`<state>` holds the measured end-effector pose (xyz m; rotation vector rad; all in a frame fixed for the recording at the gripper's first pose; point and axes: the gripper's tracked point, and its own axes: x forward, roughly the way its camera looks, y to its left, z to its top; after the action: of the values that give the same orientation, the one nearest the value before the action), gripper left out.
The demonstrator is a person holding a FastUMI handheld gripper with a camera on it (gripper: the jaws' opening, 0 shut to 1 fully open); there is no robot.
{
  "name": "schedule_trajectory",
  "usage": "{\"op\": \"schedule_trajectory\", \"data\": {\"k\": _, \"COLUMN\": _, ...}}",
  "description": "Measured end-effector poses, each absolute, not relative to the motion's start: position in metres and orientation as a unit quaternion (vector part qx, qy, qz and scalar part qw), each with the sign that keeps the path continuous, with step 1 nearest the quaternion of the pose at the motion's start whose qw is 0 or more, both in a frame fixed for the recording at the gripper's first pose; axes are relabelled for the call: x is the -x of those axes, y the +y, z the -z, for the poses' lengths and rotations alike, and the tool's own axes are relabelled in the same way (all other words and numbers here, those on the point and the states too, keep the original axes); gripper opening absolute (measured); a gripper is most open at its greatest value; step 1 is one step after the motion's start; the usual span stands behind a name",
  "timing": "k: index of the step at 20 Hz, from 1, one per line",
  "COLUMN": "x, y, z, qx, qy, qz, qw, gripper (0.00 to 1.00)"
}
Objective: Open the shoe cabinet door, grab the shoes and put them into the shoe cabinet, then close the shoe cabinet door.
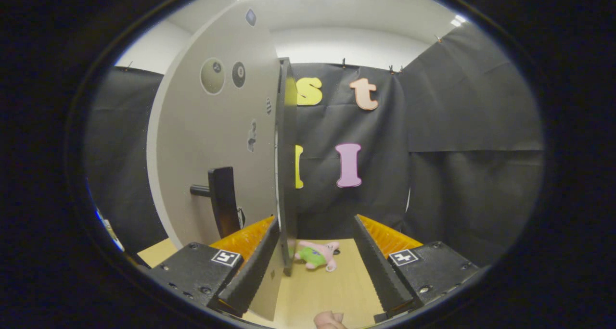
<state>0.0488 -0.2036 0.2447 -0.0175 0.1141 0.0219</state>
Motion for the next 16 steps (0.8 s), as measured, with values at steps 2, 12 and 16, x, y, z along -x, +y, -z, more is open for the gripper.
{"op": "schedule_trajectory", "data": {"k": 2, "x": -0.045, "y": -0.206, "z": -0.248, "qx": 0.015, "qy": 0.053, "qz": 0.002, "qw": 0.998, "gripper": 0.96}}
{"op": "schedule_trajectory", "data": {"k": 12, "x": -0.039, "y": -0.117, "z": -0.245, "qx": 0.021, "qy": 0.047, "qz": -0.036, "qw": 0.998, "gripper": 0.96}}
{"op": "schedule_trajectory", "data": {"k": 16, "x": -0.046, "y": -0.078, "z": -0.245, "qx": 0.026, "qy": 0.035, "qz": -0.033, "qw": 0.999, "gripper": 0.96}}
